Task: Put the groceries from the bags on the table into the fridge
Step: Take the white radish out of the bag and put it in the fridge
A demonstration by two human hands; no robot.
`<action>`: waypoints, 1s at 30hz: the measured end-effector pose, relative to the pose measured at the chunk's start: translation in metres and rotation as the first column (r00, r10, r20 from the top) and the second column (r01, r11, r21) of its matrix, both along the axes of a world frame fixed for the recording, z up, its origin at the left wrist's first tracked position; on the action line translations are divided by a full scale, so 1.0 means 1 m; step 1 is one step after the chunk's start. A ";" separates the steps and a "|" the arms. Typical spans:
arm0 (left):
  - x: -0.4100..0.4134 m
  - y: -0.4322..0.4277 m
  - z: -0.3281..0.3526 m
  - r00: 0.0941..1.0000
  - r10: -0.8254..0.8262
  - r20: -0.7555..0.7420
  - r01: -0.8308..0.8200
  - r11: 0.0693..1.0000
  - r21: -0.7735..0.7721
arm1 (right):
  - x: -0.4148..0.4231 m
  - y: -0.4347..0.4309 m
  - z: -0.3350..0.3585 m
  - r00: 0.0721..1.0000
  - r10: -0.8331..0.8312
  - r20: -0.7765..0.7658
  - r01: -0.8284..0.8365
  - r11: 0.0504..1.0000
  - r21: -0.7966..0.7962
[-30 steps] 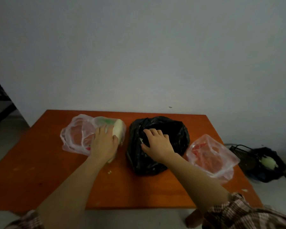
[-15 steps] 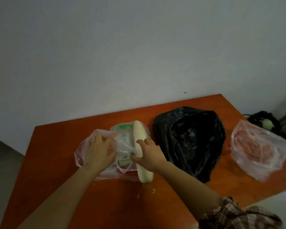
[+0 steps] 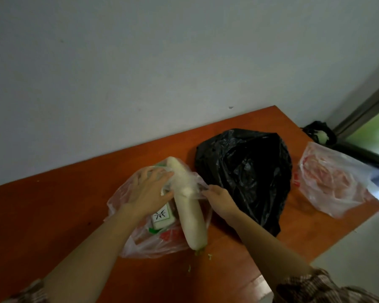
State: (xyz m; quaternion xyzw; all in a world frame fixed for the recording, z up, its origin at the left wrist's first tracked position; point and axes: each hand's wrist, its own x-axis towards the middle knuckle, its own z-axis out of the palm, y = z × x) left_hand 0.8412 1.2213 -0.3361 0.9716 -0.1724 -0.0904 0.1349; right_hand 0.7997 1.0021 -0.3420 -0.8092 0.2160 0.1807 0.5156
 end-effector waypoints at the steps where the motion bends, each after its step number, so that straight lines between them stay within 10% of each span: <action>1: 0.001 -0.002 -0.006 0.999 -0.007 -0.036 0.008 1.000 0.018 | -0.002 0.000 -0.005 1.000 0.021 -0.023 -0.020 0.999 0.038; 6: 0.012 -0.009 -0.027 0.987 -0.048 -0.152 0.043 0.998 -0.041 | -0.013 -0.001 -0.016 0.996 -0.025 -0.088 0.036 0.992 0.121; 10: 0.009 -0.012 -0.033 0.989 -0.149 -0.027 0.150 0.988 0.033 | -0.032 -0.006 -0.003 0.965 0.227 0.134 -0.165 0.917 -0.364; 14: -0.005 -0.018 -0.036 0.845 -0.503 0.179 0.492 0.864 0.105 | -0.061 0.006 0.003 0.908 0.400 0.124 -0.284 0.805 -0.521; 20: -0.008 -0.034 -0.035 0.748 -0.664 0.010 0.641 0.726 0.250 | -0.080 0.039 -0.015 0.920 0.321 -0.223 -0.391 0.758 -0.522; 30: -0.018 -0.034 -0.031 0.769 -0.581 0.267 0.565 0.813 0.141 | -0.077 0.010 0.012 0.975 0.221 -0.030 -0.215 0.894 -0.394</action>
